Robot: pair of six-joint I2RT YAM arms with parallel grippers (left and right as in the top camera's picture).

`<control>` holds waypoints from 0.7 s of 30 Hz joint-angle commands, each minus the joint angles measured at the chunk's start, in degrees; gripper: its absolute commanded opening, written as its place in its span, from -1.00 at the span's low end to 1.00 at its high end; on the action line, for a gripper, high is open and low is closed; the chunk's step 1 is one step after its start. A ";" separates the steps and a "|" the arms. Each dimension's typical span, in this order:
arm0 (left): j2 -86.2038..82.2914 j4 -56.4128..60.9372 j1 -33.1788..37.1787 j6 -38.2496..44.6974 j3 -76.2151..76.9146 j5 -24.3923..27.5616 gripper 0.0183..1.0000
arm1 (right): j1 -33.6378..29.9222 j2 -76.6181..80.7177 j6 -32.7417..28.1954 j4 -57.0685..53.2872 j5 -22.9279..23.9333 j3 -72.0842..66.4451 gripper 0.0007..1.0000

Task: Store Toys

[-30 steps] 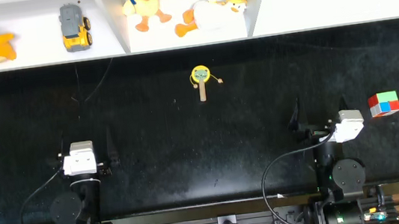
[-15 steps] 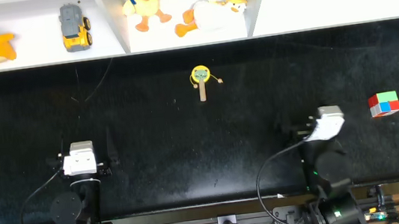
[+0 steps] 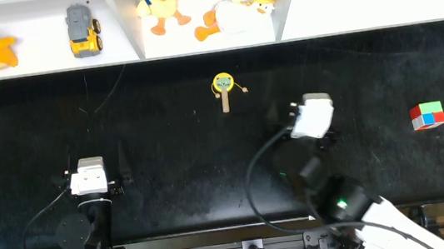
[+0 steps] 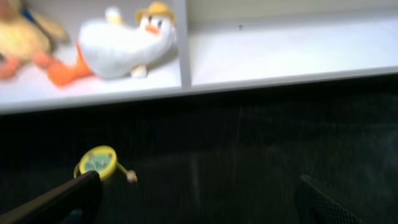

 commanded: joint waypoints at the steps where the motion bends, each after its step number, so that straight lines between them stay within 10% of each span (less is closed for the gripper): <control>1: -0.63 0.17 0.00 1.03 -0.39 -0.70 0.99 | 3.72 7.45 7.56 -4.52 3.98 7.10 0.99; 21: -0.63 0.17 0.00 1.03 -0.39 -0.70 1.00 | 3.76 21.79 9.18 -23.04 -25.35 18.58 0.99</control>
